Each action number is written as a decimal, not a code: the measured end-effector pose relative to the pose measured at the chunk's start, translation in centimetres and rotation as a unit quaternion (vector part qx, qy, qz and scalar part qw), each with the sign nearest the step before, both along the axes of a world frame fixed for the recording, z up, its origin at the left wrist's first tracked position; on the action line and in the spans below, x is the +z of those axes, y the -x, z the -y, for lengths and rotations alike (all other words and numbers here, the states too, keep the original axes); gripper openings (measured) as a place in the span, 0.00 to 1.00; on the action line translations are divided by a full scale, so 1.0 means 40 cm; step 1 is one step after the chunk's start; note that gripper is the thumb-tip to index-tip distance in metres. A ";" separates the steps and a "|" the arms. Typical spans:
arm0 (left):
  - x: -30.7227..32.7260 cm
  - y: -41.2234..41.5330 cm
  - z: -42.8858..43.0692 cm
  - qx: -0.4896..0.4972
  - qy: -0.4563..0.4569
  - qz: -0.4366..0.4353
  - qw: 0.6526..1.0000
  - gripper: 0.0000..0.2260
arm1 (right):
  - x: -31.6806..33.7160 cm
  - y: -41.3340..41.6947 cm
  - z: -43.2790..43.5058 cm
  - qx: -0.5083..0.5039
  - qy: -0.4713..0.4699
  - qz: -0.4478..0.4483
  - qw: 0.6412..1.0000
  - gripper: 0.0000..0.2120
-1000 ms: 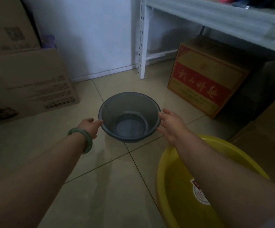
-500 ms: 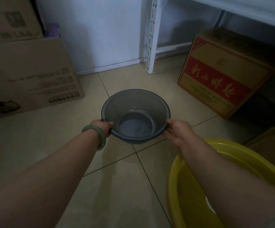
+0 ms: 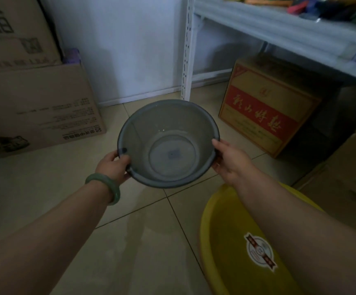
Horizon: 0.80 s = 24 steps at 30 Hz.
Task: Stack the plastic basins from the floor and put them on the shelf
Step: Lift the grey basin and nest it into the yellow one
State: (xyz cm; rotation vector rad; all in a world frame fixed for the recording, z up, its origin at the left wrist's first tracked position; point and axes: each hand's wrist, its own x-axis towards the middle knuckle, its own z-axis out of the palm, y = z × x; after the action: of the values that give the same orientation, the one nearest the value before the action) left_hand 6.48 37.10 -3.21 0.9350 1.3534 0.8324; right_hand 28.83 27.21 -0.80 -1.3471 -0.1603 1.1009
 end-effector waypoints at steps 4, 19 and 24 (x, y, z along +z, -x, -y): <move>0.086 -0.012 0.062 -0.036 -0.029 0.008 0.999 0.16 | 0.044 -0.022 0.075 -0.031 -0.009 0.041 0.999 0.11; 0.217 -0.174 0.321 -0.206 -0.063 -0.032 0.976 0.17 | 0.141 -0.146 0.488 -0.105 0.037 0.155 0.982 0.23; 0.194 -0.197 0.391 -0.261 -0.093 -0.119 0.953 0.18 | 0.119 -0.151 0.614 -0.123 0.073 0.166 0.976 0.26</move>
State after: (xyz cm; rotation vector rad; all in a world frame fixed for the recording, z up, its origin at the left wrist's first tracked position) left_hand 14.38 21.44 4.54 1.4997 1.1558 0.4499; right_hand 34.85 2.63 3.95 -1.6311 -0.1524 0.6850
